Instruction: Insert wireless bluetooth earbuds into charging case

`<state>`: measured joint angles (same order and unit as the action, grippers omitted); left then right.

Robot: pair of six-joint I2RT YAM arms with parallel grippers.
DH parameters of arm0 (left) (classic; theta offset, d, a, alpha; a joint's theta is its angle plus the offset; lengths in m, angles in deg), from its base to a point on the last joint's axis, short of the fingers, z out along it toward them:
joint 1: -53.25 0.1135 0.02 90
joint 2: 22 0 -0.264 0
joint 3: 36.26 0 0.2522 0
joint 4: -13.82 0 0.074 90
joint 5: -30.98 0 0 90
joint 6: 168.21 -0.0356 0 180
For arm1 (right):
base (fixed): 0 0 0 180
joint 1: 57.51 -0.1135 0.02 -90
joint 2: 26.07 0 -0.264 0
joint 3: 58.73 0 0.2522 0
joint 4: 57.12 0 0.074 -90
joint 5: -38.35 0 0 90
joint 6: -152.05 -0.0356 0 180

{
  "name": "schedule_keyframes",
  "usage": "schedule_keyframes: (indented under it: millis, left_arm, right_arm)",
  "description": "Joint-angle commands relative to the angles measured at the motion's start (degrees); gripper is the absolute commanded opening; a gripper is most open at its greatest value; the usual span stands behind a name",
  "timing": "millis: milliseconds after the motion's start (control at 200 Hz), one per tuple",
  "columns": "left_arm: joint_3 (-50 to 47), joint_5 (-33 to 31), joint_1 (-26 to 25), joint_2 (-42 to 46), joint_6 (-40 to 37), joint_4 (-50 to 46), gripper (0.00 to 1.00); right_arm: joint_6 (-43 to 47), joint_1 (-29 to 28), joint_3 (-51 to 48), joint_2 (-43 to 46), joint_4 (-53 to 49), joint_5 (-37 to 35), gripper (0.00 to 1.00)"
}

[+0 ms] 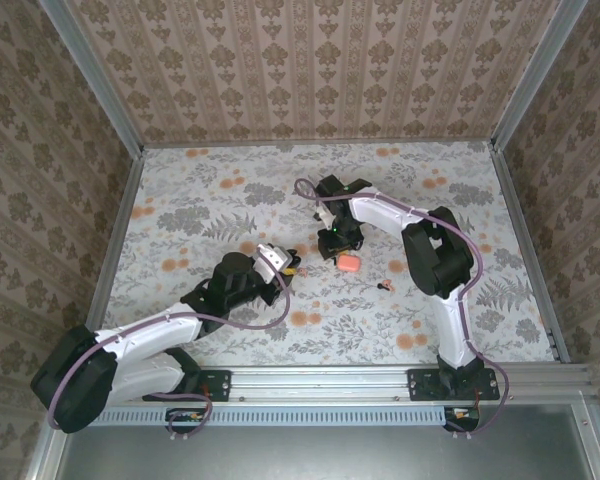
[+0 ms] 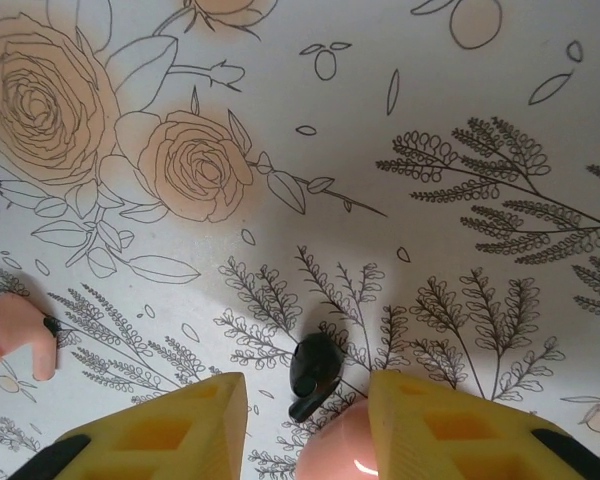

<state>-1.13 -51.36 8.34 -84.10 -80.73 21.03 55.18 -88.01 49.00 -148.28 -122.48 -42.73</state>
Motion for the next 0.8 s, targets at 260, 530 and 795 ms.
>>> schedule_keyframes:
  millis: [260,530,795]
  left_arm:
    - [-0.78,0.56,0.62,0.49,0.33,-0.25,0.14]
    - [-0.36,0.75,0.87,0.50,0.07,-0.58,0.14]
    - [-0.36,0.77,0.97,0.50,0.46,-0.70,0.14]
  right_arm:
    - [-0.16,-1.23,2.00,-2.61,-3.26,-2.55,0.32]
    - [-0.29,-1.45,1.43,-3.21,-1.46,-4.30,0.31]
    - [-0.68,-1.58,0.39,-2.46,2.06,-4.93,0.31]
